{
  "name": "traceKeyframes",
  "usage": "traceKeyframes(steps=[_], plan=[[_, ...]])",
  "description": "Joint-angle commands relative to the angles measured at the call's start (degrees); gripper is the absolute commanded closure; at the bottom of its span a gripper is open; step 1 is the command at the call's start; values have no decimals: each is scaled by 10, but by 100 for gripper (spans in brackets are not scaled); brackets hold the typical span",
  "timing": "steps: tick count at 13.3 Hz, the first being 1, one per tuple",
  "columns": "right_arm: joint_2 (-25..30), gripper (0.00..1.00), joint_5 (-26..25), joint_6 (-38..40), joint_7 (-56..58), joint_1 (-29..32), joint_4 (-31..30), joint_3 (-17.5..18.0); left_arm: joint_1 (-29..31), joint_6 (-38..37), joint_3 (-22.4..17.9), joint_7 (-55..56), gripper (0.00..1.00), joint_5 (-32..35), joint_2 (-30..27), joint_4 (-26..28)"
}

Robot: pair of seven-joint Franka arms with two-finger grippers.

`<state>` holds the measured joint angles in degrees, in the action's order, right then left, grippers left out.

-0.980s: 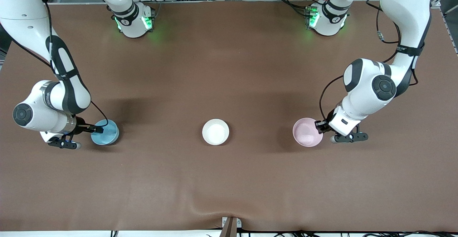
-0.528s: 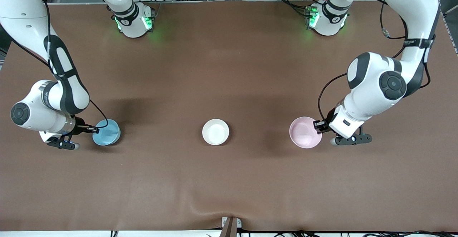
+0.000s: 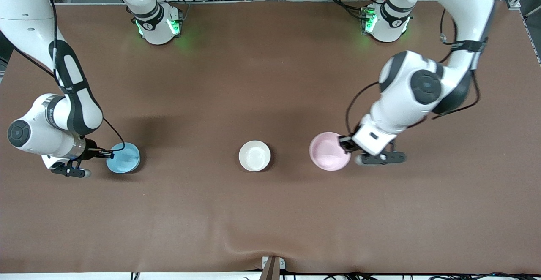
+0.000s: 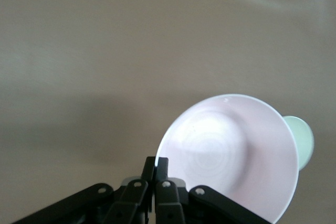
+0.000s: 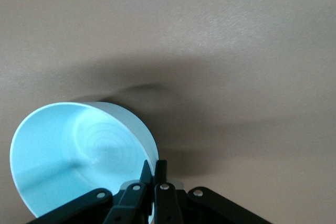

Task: Stack pink and blue bowls on white bowl
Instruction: 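Carry the pink bowl with the left gripper onto the white bowl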

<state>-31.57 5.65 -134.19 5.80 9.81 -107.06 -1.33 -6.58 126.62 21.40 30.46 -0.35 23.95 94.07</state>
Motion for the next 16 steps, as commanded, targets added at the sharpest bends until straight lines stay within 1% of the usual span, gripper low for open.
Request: traceKeyframes(steps=[1,3,5,6,8,9,10,12,13,15,16], plan=[[25,100,2,1,25,15,-8,7,-32,-15,-6,32,100,-8,42,-64],[35,100,2,2,27,14,-8,7,-36,-15,-9,37,100,-5,54,-83],[51,100,2,11,32,15,-8,7,-32,-15,-11,39,100,-7,63,-88],[56,100,2,17,39,15,-8,7,-37,-15,-11,43,100,-5,67,-104],[65,100,2,19,39,17,-9,7,-39,-14,-11,57,100,-11,81,-117],[68,100,2,20,38,20,-8,7,-51,-14,-11,73,100,-10,95,-125],[71,100,2,22,38,20,-8,7,-76,-9,-13,94,100,-6,113,-135],[89,100,2,36,38,20,-8,7,-126,-7,-36,137,100,-4,158,-181],[98,100,2,57,38,20,-6,7,-162,-3,-63,159,100,-5,173,-201],[119,100,2,79,32,19,-4,7,-234,30,-120,202,100,-6,196,-213],[127,100,2,88,32,18,-3,7,-258,42,-139,217,100,-6,204,-213]])
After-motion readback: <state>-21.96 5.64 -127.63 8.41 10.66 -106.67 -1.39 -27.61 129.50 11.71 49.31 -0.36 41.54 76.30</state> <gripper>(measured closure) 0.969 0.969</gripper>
